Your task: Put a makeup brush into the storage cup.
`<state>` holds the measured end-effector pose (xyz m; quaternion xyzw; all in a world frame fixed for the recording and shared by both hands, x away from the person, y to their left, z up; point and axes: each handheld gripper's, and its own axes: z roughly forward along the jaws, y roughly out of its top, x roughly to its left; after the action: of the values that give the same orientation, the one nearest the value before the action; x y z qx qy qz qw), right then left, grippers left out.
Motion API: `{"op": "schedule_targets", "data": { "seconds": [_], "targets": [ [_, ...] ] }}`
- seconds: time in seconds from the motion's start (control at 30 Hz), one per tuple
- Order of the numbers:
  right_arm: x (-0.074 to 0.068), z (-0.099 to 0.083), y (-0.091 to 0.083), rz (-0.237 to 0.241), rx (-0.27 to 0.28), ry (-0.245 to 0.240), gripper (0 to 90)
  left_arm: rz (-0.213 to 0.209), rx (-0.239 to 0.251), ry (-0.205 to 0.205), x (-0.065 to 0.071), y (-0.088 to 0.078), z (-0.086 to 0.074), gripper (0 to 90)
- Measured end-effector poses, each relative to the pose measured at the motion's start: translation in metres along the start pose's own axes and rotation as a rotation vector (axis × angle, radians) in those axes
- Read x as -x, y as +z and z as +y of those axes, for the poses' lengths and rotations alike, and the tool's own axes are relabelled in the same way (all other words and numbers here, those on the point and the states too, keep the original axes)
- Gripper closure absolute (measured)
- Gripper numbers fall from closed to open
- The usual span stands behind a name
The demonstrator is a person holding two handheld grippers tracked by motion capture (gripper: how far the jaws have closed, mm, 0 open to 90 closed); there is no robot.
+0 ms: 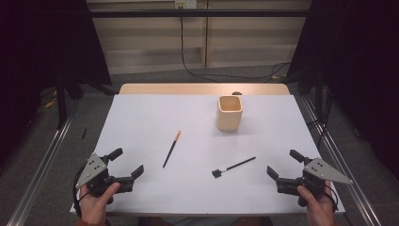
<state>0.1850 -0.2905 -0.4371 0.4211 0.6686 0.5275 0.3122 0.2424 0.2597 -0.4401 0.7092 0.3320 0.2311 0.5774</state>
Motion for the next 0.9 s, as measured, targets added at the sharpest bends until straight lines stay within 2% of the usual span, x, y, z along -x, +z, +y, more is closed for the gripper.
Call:
{"op": "schedule_targets", "data": {
  "seconds": [0.07, 0.23, 0.3, 0.37, 0.4, 0.43, 0.47, 0.5, 0.6, 0.9],
  "targets": [
    [0.001, 0.000, 0.001, 0.015, 0.000, 0.014, 0.2, 0.003, -0.010, 0.012, 0.000, 0.001, 0.000, 2.8],
    [0.002, 0.000, 0.000, 0.020, -0.001, 0.011, 0.2, 0.002, -0.012, 0.003, 0.000, 0.001, 0.000, 2.8],
    [0.002, 0.000, 0.000, 0.024, 0.004, 0.022, 0.2, 0.005, -0.007, -0.009, 0.000, -0.001, 0.000, 2.8],
    [0.001, 0.001, -0.002, 0.031, 0.004, 0.023, 0.5, -0.019, -0.022, -0.034, 0.001, -0.003, 0.001, 3.0],
    [0.001, 0.001, -0.002, 0.031, 0.004, 0.023, 0.5, -0.019, -0.022, -0.034, 0.001, -0.003, 0.001, 3.0],
    [0.001, 0.001, -0.003, 0.032, 0.001, 0.015, 0.2, -0.028, -0.022, -0.033, 0.003, -0.004, 0.002, 3.0],
    [-0.001, 0.002, -0.004, 0.038, -0.004, 0.028, 0.0, -0.023, -0.012, -0.027, 0.005, -0.005, 0.002, 3.1],
    [-0.002, 0.002, -0.005, 0.040, -0.006, 0.026, 0.0, -0.031, 0.001, -0.003, 0.007, -0.008, 0.004, 3.1],
    [-0.004, 0.003, -0.006, 0.042, -0.003, 0.009, 0.0, -0.030, 0.009, 0.002, 0.008, -0.010, 0.004, 3.4],
    [-0.008, 0.002, -0.002, 0.091, -0.005, 0.007, 0.0, -0.018, -0.012, 0.019, 0.008, -0.005, 0.007, 3.4]
  ]
}}
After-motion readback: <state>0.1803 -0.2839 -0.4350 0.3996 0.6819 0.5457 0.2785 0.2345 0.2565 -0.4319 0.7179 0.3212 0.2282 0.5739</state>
